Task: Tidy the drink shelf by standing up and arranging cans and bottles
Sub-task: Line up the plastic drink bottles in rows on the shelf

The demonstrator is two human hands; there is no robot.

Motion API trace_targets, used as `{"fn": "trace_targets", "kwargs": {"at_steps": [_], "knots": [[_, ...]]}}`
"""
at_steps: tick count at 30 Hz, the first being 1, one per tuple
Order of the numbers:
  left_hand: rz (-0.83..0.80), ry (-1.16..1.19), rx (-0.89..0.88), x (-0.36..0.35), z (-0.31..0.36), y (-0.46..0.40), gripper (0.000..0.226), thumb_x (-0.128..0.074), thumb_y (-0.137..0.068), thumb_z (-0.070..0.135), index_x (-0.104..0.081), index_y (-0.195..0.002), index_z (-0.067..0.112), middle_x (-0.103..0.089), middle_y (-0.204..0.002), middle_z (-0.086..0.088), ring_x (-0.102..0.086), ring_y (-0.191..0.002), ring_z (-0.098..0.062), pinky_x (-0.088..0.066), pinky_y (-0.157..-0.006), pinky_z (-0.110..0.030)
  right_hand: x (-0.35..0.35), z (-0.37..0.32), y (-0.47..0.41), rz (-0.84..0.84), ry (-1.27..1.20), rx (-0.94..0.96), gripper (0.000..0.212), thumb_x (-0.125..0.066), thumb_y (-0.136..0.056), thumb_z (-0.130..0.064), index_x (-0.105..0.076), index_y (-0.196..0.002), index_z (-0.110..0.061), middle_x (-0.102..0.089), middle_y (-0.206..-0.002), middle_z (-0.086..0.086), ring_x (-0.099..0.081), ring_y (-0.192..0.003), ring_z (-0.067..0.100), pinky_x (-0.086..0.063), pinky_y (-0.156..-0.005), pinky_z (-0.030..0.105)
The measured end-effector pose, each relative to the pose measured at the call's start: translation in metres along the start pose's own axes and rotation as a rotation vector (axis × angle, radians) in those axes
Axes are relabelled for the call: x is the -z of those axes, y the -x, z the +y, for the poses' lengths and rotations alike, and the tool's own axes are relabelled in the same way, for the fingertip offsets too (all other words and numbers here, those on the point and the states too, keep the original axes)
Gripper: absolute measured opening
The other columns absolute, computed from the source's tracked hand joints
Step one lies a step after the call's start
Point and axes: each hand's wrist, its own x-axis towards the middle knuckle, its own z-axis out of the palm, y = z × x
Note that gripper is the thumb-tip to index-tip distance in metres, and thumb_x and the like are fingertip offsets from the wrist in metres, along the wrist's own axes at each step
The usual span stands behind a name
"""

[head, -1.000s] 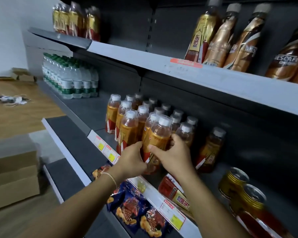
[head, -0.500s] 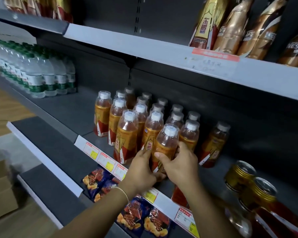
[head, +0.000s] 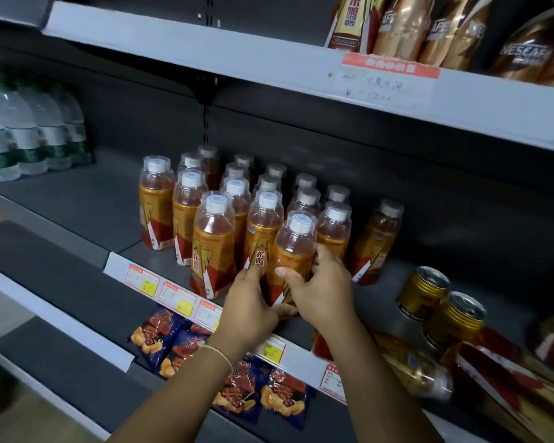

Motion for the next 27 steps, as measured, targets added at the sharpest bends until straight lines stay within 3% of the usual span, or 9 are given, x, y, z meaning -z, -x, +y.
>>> {"fn": "trace_targets", "kwargs": {"at_steps": [3,9,11,13,16,18,20,27], "knots": [[0.005,-0.020,0.015,-0.003,-0.002,0.001,0.074,-0.087,-0.063,0.048,-0.050,-0.123,0.024,-0.056,-0.115,0.005,-0.053,-0.100,-0.011,-0.043,-0.084,-0.023,-0.001,0.001,-0.002,0.003,-0.035,-0.017,0.065,-0.082,-0.076,-0.047,-0.055,-0.131,-0.027,-0.066,-0.125,-0.004,-0.064,-0.113,0.018,-0.055,-0.096,0.044],[-0.036,-0.114,0.053,0.003,0.014,0.005,0.068,-0.082,-0.073,0.036,-0.048,-0.127,0.012,-0.056,-0.119,-0.008,-0.057,-0.105,-0.025,-0.045,-0.085,-0.028,0.001,0.000,0.001,0.008,-0.062,-0.017,0.063,-0.084,-0.074,-0.048,-0.058,-0.128,-0.028,-0.069,-0.121,-0.005,-0.066,-0.111,0.018,-0.055,-0.096,0.043],[-0.122,-0.311,0.047,0.014,0.030,0.004,0.049,-0.073,-0.081,0.032,-0.053,-0.118,0.006,-0.060,-0.113,-0.016,-0.061,-0.100,-0.033,-0.049,-0.080,-0.036,0.004,0.000,-0.001,-0.041,-0.051,-0.018,0.059,-0.085,-0.075,-0.042,-0.060,-0.126,-0.024,-0.069,-0.123,-0.001,-0.065,-0.114,0.021,-0.054,-0.099,0.044],[-0.191,-0.532,0.018,0.028,0.051,0.005,0.029,-0.063,-0.087,0.032,-0.062,-0.101,0.007,-0.067,-0.102,-0.017,-0.065,-0.091,-0.035,-0.050,-0.070,-0.035,0.011,0.002,-0.001,-0.099,-0.049,-0.027,0.055,-0.084,-0.079,-0.033,-0.061,-0.127,-0.019,-0.067,-0.128,0.004,-0.064,-0.118,0.024,-0.052,-0.102,0.046],[-0.099,-0.690,-0.082,0.043,0.090,0.008,0.023,-0.060,-0.086,0.029,-0.068,-0.091,0.008,-0.069,-0.089,-0.018,-0.067,-0.083,-0.038,-0.041,-0.060,-0.031,0.034,0.013,0.005,-0.079,-0.072,-0.026,0.058,-0.079,-0.086,-0.027,-0.056,-0.137,-0.014,-0.064,-0.134,0.007,-0.062,-0.122,0.024,-0.052,-0.103,0.046],[-0.031,-0.670,-0.169,0.043,0.119,0.012,0.020,-0.062,-0.082,0.026,-0.069,-0.086,0.008,-0.067,-0.081,-0.021,-0.066,-0.077,-0.040,-0.038,-0.057,-0.031,0.060,0.025,0.012,-0.021,-0.074,0.005,0.050,-0.074,-0.089,-0.025,-0.058,-0.135,-0.014,-0.066,-0.131,0.006,-0.063,-0.120,0.021,-0.053,-0.102,0.040],[-0.072,-0.642,-0.206,0.035,0.146,0.014,0.022,-0.059,-0.079,0.028,-0.068,-0.086,0.009,-0.067,-0.086,-0.023,-0.066,-0.081,-0.041,-0.042,-0.060,-0.034,0.094,0.038,0.019,0.034,-0.061,0.019,0.044,-0.070,-0.092,-0.022,-0.060,-0.135,-0.013,-0.067,-0.130,0.006,-0.063,-0.119,0.017,-0.052,-0.102,0.033],[-0.199,-0.529,-0.279,-0.040,0.221,0.027,0.026,-0.063,-0.084,0.020,-0.066,-0.109,0.016,-0.068,-0.101,-0.017,-0.064,-0.095,-0.039,-0.050,-0.069,-0.037,0.224,0.096,0.054,0.201,-0.011,0.013,0.037,-0.066,-0.095,-0.016,-0.062,-0.132,-0.010,-0.068,-0.125,0.005,-0.065,-0.114,0.012,-0.052,-0.102,0.028]]}}
